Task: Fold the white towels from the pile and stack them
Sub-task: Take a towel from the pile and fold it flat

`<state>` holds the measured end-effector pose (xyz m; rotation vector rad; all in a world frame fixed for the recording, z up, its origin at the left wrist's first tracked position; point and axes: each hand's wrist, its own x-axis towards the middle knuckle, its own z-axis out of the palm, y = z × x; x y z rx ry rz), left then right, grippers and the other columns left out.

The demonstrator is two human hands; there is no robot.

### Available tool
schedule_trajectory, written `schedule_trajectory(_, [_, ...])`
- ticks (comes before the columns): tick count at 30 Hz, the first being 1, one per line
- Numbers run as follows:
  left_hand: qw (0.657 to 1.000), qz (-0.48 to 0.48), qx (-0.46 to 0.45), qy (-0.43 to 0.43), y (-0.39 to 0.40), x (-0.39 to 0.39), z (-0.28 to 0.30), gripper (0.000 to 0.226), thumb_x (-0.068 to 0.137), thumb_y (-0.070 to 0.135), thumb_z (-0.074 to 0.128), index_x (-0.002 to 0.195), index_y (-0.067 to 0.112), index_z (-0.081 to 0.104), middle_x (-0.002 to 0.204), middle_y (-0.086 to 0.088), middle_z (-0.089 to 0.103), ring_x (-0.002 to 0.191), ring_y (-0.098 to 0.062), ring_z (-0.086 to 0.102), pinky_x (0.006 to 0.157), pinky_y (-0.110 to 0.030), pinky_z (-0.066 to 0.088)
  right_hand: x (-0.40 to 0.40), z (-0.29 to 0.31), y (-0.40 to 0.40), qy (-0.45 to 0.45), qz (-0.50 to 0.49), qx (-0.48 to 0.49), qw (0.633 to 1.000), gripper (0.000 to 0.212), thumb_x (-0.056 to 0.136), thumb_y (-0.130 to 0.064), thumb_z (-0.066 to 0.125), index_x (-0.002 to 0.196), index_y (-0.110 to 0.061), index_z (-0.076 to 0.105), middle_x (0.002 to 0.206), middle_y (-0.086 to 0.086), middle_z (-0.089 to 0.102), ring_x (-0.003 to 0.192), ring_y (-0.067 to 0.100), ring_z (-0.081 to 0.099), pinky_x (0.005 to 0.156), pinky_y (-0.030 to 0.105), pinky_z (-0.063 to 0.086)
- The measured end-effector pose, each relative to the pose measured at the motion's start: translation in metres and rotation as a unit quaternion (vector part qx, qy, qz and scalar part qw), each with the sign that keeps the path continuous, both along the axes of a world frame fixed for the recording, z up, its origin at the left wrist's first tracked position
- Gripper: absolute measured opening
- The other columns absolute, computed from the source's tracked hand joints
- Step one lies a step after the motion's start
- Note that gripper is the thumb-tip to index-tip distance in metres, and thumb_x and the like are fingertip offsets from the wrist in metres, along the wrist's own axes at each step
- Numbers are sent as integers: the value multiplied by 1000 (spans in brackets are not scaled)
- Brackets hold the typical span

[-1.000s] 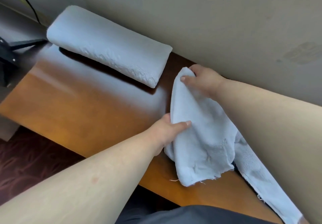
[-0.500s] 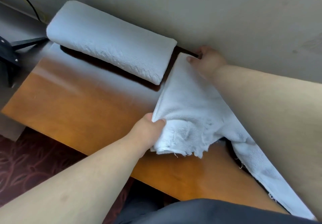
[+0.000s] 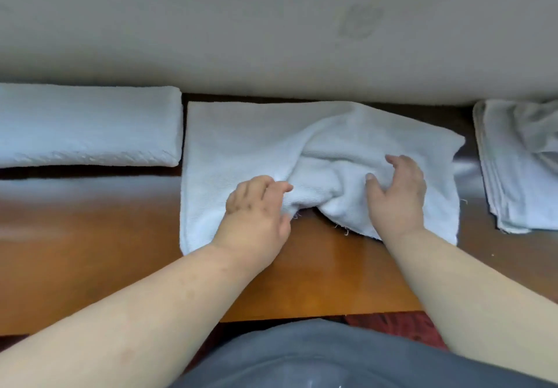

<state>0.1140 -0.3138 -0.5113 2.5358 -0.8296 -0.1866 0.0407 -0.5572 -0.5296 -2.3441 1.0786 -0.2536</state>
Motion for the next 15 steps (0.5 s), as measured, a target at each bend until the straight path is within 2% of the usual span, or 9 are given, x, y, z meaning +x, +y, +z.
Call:
schedule_trajectory(2, [991, -124, -11, -57, -29, -6, 6, 39, 78, 19, 73, 115, 17, 64, 109, -6, 61, 99, -32, 57, 87, -42, 48, -37, -6, -16, 12, -152, 45, 987, 57, 91, -39, 61, 142, -22, 43, 155, 5, 32, 144, 23, 26, 118, 44, 25])
schedule_trajectory(3, [983, -177, 5, -56, -42, -9, 7, 35, 79, 19, 71, 114, 17, 64, 107, -5, 62, 97, -31, 59, 84, -42, 51, -53, -8, -25, 11, -236, 81, 968, 62, 88, -41, 62, 144, -24, 41, 155, 4, 32, 142, 26, 29, 116, 46, 28])
schedule_trajectory(5, [970, -232, 72, -11, -68, -19, 3, 35, 88, 24, 60, 122, 22, 57, 115, -1, 57, 106, -28, 54, 89, -42, 48, -81, -10, -42, 9, -373, 153, 915, 73, 80, -43, 64, 145, -24, 38, 150, 5, 38, 135, 31, 39, 110, 47, 36])
schedule_trajectory(6, [968, -226, 109, 14, -78, -23, -3, 38, 90, 27, 57, 128, 24, 51, 123, 1, 52, 113, -26, 49, 93, -41, 45, -93, -11, -50, 10, -401, 189, 896, 78, 77, -43, 64, 147, -23, 36, 147, 6, 43, 131, 32, 44, 107, 45, 39])
schedule_trajectory(8, [968, -182, 172, 31, -92, -29, -16, 50, 90, 31, 56, 137, 27, 40, 136, 2, 43, 123, -24, 41, 98, -39, 42, -108, -14, -62, -2, -400, 261, 878, 86, 76, -44, 67, 150, -23, 30, 140, 5, 50, 122, 32, 51, 100, 41, 43])
schedule_trajectory(10, [967, -142, 210, 18, -100, -32, -26, 61, 89, 32, 57, 144, 27, 32, 143, 2, 36, 129, -24, 36, 103, -38, 39, -110, -14, -75, -31, -398, 334, 854, 85, 78, -42, 72, 149, -21, 30, 124, 4, 56, 107, 28, 56, 87, 37, 44])
schedule_trajectory(13, [966, -125, 226, -14, -103, -36, -38, 69, 87, 32, 58, 148, 27, 25, 144, 3, 38, 129, -22, 36, 100, -37, 39, -102, -9, -88, -17, -381, 449, 808, 67, 76, -46, 78, 129, -16, 51, 97, 0, 60, 88, 23, 60, 79, 38, 47])
schedule_trajectory(15, [968, -113, 224, -20, -105, -40, -43, 73, 86, 32, 59, 149, 27, 23, 144, 4, 41, 126, -22, 39, 96, -37, 39, -96, -12, -95, -39, -368, 491, 788, 54, 78, -46, 79, 119, -19, 56, 101, -1, 64, 83, 19, 59, 82, 38, 50])
